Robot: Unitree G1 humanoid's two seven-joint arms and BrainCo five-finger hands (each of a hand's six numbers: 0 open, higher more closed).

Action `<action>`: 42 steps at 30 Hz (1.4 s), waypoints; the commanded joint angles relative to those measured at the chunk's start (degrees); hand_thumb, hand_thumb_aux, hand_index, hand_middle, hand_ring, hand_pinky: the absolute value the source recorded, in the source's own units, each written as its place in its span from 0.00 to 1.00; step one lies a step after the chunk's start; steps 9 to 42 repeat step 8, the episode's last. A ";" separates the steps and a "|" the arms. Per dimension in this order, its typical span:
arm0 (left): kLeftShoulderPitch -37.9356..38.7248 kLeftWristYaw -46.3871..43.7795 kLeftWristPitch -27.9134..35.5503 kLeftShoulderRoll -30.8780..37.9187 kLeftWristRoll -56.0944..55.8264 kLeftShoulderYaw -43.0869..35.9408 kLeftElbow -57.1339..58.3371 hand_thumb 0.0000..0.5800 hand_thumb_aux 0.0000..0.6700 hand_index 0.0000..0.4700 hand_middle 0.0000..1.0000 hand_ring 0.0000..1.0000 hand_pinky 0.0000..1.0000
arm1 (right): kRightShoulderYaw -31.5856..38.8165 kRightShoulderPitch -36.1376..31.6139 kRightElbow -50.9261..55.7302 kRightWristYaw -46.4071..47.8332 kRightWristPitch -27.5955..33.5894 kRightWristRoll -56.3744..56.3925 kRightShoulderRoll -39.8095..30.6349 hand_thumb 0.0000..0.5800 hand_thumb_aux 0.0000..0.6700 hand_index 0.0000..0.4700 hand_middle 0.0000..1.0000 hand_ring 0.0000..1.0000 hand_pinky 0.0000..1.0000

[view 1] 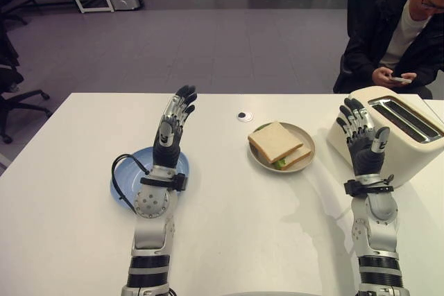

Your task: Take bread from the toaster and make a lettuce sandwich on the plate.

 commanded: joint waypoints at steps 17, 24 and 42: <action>1.02 0.08 -1.40 -0.89 -0.13 -0.17 5.19 0.00 0.00 0.00 0.04 0.04 0.04 | 0.80 2.03 3.32 0.52 -2.37 -2.77 -0.51 0.00 0.00 0.00 0.00 0.00 0.00; 1.02 0.08 -1.40 -0.89 -0.13 -0.17 5.19 0.00 0.00 0.00 0.04 0.04 0.04 | 0.80 2.03 3.32 0.52 -2.37 -2.77 -0.51 0.00 0.00 0.00 0.00 0.00 0.00; 1.02 0.08 -1.40 -0.89 -0.13 -0.17 5.19 0.00 0.00 0.00 0.04 0.04 0.04 | 0.80 2.03 3.32 0.52 -2.37 -2.77 -0.51 0.00 0.00 0.00 0.00 0.00 0.00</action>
